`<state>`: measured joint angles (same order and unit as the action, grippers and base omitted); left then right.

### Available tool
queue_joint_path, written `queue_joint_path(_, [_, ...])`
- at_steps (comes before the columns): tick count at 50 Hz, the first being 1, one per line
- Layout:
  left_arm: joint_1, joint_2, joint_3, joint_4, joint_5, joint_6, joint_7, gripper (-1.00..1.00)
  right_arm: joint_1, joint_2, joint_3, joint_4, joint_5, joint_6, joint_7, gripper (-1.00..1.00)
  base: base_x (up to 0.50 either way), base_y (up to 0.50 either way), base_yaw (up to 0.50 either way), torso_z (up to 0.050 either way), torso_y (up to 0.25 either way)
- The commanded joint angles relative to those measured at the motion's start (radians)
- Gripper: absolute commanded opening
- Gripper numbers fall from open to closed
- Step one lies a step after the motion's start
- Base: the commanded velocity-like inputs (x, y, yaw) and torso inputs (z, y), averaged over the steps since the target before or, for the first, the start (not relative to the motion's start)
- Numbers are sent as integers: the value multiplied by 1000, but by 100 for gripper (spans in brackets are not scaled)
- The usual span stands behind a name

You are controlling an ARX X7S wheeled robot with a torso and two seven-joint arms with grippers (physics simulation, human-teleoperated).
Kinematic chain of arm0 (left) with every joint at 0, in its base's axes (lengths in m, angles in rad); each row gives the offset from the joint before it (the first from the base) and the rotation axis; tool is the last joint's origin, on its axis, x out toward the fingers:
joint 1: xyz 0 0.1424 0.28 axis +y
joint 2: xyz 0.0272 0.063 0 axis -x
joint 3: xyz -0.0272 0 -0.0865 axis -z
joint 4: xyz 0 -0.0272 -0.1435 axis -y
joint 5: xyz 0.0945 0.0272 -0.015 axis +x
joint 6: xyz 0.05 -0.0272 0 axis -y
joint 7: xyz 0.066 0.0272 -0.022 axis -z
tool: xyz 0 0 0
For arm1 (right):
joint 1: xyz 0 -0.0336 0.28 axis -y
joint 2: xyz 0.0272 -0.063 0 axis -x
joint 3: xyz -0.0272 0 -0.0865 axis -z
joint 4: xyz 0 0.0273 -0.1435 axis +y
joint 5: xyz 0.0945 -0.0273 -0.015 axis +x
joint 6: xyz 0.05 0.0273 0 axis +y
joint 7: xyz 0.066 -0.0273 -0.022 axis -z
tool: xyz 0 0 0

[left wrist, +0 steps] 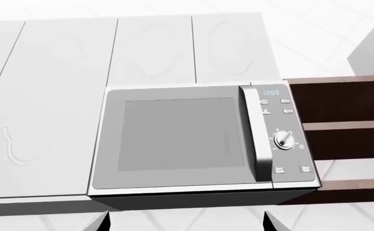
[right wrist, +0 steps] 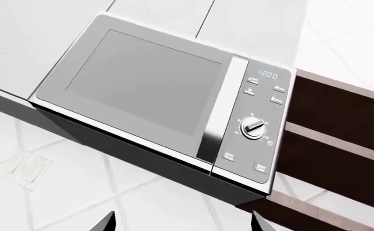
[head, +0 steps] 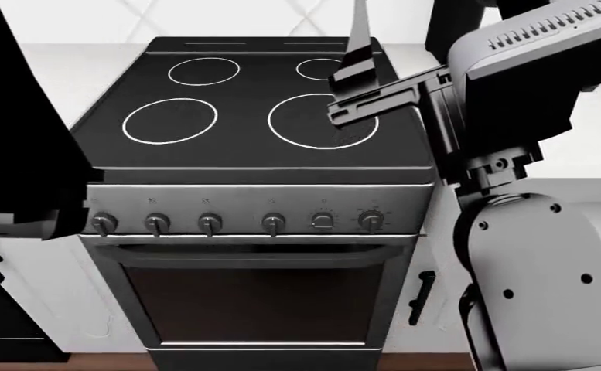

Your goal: Close the right drawer.

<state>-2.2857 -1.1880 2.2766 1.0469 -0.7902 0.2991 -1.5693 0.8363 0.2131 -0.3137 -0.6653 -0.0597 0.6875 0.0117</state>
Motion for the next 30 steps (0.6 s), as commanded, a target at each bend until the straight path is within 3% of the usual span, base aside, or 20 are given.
queue_joint_path(1, [-10, -6, 11, 0, 5, 6, -1, 100, -5, 7, -9, -9, 13, -31, -3, 100, 0, 0, 0, 0, 0])
queue_joint_path(6, [-36, -7, 33, 0, 5, 12, -1, 100, 3, 14, -27, -8, 6, -9, -6, 100, 0, 0, -86, 0, 0])
queue_joint_path(30, [-31, -2, 22, 0, 3, 0, -1, 100, 5, 17, -14, 1, 13, 4, 18, 100, 0, 0, -499, 0, 0])
